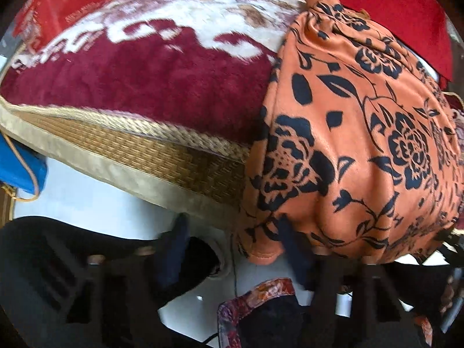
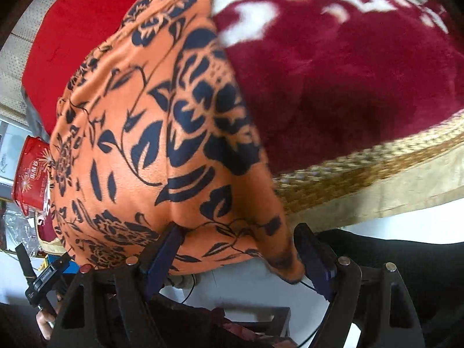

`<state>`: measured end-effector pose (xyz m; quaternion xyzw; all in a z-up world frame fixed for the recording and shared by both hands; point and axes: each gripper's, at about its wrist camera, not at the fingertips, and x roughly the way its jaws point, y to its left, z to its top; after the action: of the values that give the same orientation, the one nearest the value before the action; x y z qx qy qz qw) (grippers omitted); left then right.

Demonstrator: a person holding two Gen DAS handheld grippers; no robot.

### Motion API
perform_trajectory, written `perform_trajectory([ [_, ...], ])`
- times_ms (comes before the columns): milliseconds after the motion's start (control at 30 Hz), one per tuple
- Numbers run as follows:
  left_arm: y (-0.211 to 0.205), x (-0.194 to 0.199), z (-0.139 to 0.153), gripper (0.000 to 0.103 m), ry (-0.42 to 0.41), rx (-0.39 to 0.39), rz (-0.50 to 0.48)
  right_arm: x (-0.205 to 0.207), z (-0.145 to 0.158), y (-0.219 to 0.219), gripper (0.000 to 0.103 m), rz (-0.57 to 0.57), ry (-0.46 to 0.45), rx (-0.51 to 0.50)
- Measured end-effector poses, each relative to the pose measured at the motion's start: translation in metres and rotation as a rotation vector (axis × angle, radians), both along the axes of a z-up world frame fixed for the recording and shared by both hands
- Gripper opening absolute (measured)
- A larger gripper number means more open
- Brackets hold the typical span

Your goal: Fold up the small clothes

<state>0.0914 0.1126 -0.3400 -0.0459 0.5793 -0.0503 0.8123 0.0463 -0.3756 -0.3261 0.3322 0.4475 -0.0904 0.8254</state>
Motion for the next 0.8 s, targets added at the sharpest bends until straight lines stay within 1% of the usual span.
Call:
perform_trajectory([
  [67,0.001,-0.001,-0.005,0.052,0.015,-0.010,0.000,0.006,-0.005,0.004,0.082,0.014,0.005,-0.005],
  [133,0.004,-0.003,-0.008,0.052,0.017,-0.011,0.012,0.008,-0.008,0.005,0.078,0.024,0.004,-0.008],
  [167,0.007,-0.003,-0.009,0.055,0.020,-0.010,0.026,0.008,-0.008,0.006,0.069,0.030,0.000,-0.005],
  [200,0.012,-0.002,-0.012,0.058,0.029,-0.011,0.044,0.007,-0.008,0.006,0.053,0.041,-0.003,0.005],
  [233,0.017,-0.001,-0.014,0.066,0.035,-0.016,0.057,0.005,-0.009,0.006,0.043,0.053,-0.004,0.015],
  [267,0.019,0.001,-0.018,0.071,0.046,-0.024,0.066,0.003,-0.008,0.009,0.027,0.067,-0.003,0.016],
  [300,0.020,0.003,-0.023,0.071,0.069,-0.030,0.067,0.002,-0.007,0.012,0.021,0.079,0.001,0.003],
  [333,0.019,0.004,-0.027,0.071,0.087,-0.039,0.066,0.002,-0.004,0.016,0.019,0.094,0.007,-0.024],
  [400,0.017,0.006,-0.031,0.071,0.083,-0.064,0.060,0.001,0.001,0.023,0.019,0.125,0.006,-0.058],
  [467,0.013,0.009,-0.035,0.071,0.073,-0.068,0.067,0.002,0.000,0.022,0.019,0.123,0.006,-0.046],
  [500,0.011,0.010,-0.036,0.071,0.071,-0.072,0.073,0.003,-0.004,0.019,0.022,0.110,0.024,-0.035],
  [567,0.012,0.012,-0.040,0.071,0.065,-0.087,0.081,0.005,-0.010,0.009,0.022,0.080,0.066,-0.015],
  [600,0.013,0.012,-0.042,0.068,0.065,-0.103,0.082,0.006,-0.013,0.006,0.023,0.070,0.082,0.001],
  [633,0.012,0.013,-0.045,0.053,0.065,-0.133,0.077,0.007,-0.014,0.004,0.024,0.069,0.082,0.010],
  [667,0.014,0.012,-0.047,0.029,0.066,-0.175,0.065,0.008,-0.014,0.004,0.024,0.072,0.072,0.012],
  [700,0.013,0.011,-0.047,0.018,0.072,-0.209,0.046,0.009,-0.015,0.004,0.024,0.077,0.068,0.012],
  [733,0.008,0.006,-0.050,0.010,0.069,-0.207,0.039,0.009,-0.016,0.003,0.024,0.081,0.059,0.014],
  [767,0.006,0.003,-0.047,0.008,0.056,-0.197,0.027,0.010,-0.016,0.004,0.024,0.092,0.039,0.012],
  [800,0.005,-0.002,-0.042,0.007,0.037,-0.194,0.016,0.009,-0.017,0.005,0.022,0.105,0.022,0.005],
])
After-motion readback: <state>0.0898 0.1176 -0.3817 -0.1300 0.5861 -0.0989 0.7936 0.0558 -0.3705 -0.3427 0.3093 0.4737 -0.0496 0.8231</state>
